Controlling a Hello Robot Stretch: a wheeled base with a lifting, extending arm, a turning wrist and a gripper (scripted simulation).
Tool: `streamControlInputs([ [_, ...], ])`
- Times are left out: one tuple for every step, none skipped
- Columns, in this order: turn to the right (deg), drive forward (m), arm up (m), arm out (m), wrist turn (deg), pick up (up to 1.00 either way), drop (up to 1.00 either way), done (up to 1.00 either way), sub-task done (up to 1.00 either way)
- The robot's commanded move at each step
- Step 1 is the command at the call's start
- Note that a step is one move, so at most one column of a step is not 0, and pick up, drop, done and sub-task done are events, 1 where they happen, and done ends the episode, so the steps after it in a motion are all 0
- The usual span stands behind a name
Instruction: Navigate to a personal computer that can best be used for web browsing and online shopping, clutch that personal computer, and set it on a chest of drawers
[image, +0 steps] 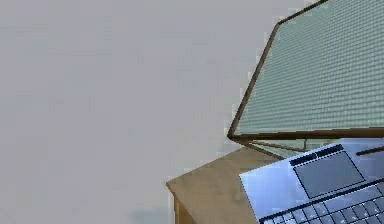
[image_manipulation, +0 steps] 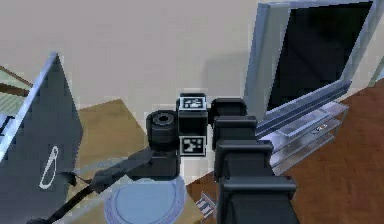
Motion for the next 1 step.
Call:
streamControlInputs([
  [0.0,0.00,0.00,0.00,0.0,0.00,0.00,1.00,0.00],
])
